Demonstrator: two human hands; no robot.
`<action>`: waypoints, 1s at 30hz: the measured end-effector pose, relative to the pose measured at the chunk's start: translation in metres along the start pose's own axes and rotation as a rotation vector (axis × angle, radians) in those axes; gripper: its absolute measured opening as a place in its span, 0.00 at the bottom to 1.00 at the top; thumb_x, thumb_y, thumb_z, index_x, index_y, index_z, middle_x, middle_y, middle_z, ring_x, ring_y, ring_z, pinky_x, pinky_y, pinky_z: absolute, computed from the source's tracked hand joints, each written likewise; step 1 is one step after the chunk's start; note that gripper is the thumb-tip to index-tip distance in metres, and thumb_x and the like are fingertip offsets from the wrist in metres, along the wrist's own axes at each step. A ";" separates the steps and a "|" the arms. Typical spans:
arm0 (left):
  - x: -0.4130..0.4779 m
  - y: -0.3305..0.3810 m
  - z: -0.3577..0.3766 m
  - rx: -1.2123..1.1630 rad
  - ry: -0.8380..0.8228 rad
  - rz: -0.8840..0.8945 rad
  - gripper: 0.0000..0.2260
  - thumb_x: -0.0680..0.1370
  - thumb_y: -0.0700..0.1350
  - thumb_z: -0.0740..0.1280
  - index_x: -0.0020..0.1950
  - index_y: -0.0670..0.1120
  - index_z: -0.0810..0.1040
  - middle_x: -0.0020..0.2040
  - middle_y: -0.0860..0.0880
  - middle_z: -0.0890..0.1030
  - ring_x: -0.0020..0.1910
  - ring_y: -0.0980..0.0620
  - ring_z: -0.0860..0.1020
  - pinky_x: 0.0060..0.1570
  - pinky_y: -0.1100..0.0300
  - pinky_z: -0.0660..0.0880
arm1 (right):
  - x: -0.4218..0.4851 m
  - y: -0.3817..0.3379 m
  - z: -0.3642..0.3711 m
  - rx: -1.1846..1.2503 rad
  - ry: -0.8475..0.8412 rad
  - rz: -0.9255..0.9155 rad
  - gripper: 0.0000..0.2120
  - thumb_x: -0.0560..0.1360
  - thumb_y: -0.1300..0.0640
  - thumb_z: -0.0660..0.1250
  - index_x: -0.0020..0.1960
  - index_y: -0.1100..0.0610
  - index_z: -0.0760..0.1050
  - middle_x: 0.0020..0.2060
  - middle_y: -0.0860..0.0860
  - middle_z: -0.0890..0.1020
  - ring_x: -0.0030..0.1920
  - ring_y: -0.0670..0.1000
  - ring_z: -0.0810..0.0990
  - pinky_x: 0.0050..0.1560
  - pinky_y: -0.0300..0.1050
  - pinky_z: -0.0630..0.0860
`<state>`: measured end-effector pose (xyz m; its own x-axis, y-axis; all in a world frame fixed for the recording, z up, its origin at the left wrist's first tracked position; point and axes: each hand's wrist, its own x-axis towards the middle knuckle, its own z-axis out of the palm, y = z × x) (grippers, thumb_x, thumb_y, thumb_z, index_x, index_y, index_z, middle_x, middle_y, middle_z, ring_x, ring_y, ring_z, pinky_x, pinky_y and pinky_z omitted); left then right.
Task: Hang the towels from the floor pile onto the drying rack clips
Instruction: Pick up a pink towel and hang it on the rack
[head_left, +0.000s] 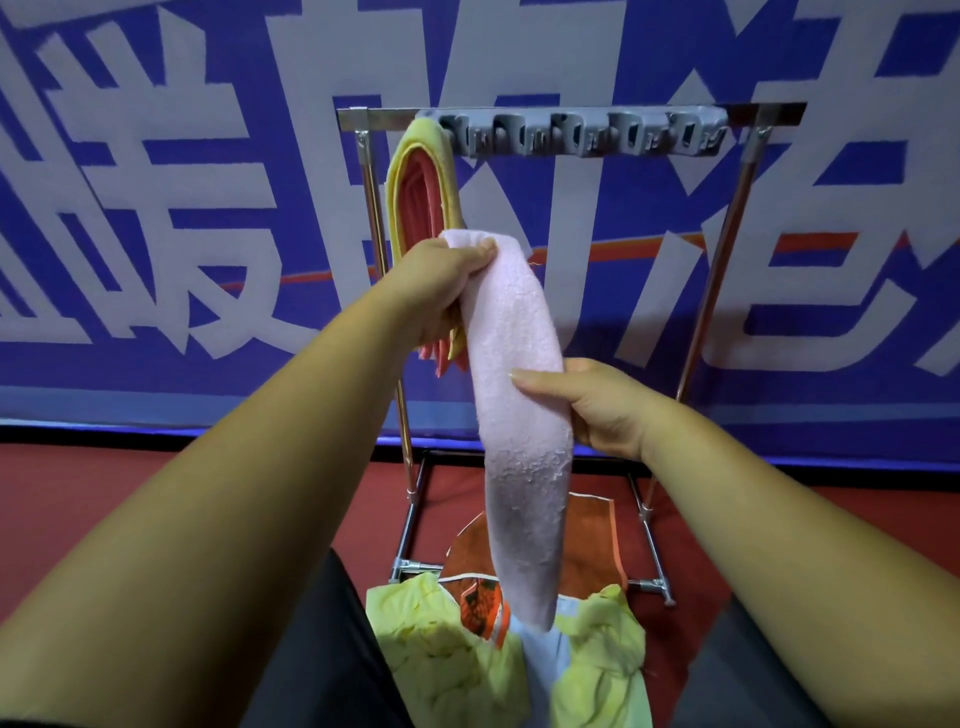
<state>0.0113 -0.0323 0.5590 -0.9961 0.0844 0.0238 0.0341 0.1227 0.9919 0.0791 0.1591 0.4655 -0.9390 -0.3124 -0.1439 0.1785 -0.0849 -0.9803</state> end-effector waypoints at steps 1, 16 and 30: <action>0.001 -0.006 0.000 0.047 -0.004 -0.020 0.18 0.82 0.57 0.70 0.63 0.46 0.78 0.58 0.41 0.84 0.55 0.44 0.85 0.53 0.46 0.85 | 0.000 0.003 0.000 0.011 0.008 -0.014 0.16 0.79 0.57 0.73 0.63 0.64 0.82 0.57 0.61 0.88 0.56 0.58 0.88 0.58 0.51 0.85; 0.000 -0.175 0.036 0.417 -0.161 -0.336 0.17 0.85 0.50 0.57 0.53 0.39 0.80 0.50 0.39 0.86 0.44 0.41 0.85 0.47 0.49 0.82 | 0.052 0.085 -0.026 0.542 0.343 0.163 0.16 0.86 0.57 0.63 0.69 0.65 0.77 0.58 0.63 0.87 0.62 0.61 0.85 0.66 0.61 0.79; 0.001 -0.293 0.080 0.495 -0.453 -0.101 0.17 0.76 0.42 0.77 0.61 0.52 0.78 0.61 0.50 0.84 0.61 0.51 0.82 0.64 0.52 0.78 | 0.095 0.148 -0.039 0.806 0.600 0.207 0.10 0.82 0.59 0.65 0.59 0.64 0.78 0.51 0.57 0.84 0.50 0.57 0.85 0.61 0.53 0.78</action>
<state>0.0069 0.0109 0.2579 -0.8677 0.4420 -0.2277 0.0834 0.5808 0.8098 0.0044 0.1540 0.3011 -0.8203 0.1128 -0.5606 0.2901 -0.7627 -0.5780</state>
